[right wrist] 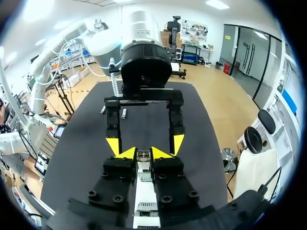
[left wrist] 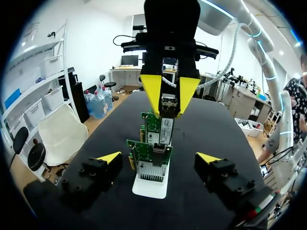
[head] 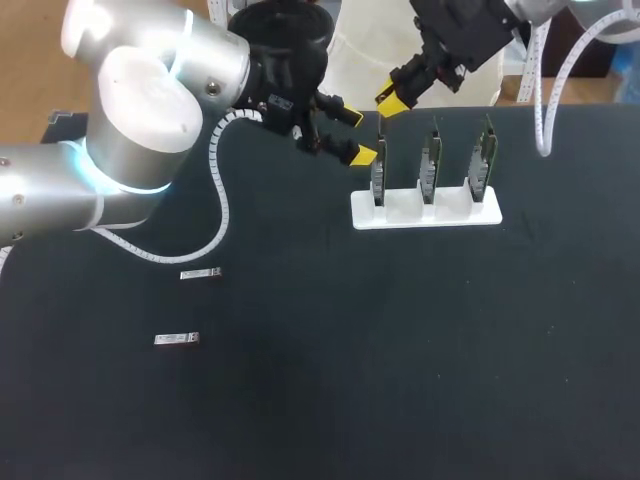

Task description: Pick up the optical module with the left hand, and insert it into the network port with the right hand.

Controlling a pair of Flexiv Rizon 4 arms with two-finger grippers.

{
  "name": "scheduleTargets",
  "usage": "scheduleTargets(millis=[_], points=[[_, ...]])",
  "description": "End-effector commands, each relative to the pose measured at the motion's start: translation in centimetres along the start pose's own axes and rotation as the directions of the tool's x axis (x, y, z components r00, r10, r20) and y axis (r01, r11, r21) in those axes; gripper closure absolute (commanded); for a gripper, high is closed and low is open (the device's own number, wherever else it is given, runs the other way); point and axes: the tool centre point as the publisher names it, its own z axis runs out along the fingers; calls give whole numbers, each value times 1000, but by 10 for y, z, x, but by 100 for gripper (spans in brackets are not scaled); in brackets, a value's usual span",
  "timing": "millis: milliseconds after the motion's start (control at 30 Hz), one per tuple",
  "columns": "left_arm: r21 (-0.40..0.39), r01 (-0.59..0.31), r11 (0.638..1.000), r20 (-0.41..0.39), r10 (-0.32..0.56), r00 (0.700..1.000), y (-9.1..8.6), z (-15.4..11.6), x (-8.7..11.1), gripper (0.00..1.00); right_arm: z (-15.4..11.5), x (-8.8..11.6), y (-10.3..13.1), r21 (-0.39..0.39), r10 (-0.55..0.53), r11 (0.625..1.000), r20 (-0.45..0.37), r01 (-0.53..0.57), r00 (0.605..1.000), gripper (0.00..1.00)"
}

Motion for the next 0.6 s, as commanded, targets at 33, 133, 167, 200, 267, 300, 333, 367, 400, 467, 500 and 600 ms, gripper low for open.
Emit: scheduleTargets(millis=[33,133,167,200,267,300,333,367,400,467,500,600], points=[[2,1,1000,-6,-1,1000,1,1,-1,0,0,0,-2,-5,0,1000,3,0,1000,100],[2,1,1000,-6,-1,1000,1,1,-1,0,0,0,-2,-6,4,1000,5,-4,1000,100],[2,1,1000,-6,-1,1000,1,1,-1,0,0,1,-2,-6,3,1000,5,-3,1000,100],[2,1,1000,-6,-1,1000,1,1,-1,0,1,1,-2,-7,3,1000,4,-3,1000,100],[2,1,1000,-6,-1,1000,1,1,-1,0,1,2,-2,-9,4,1000,3,-4,1000,100],[2,1,1000,-6,-1,1000,1,1,-1,0,1,2,-1,-9,5,1000,3,-5,1000,100],[2,1,1000,-6,-1,1000,1,1,-1,0,1,2,-1,-10,5,1000,2,-5,1000,100],[2,1,1000,-6,-1,1000,1,1,-1,0,1,3,-1,-10,5,1000,2,-5,1000,100],[2,1,1000,-6,-1,1000,1,1,-1,0,1,3,-1,-10,6,1000,2,-6,1000,100],[2,1,1000,-6,-1,1000,1,1,-1,0,1,4,-1,-11,11,1000,4,-11,1000,100],[2,1,1000,-6,-1,1000,1,1,-1,0,1,4,-2,-11,13,1000,5,-13,1000,100],[2,1,1000,-6,-1,1000,1,1,-1,0,2,5,-2,-12,15,1000,3,-14,1000,100]])
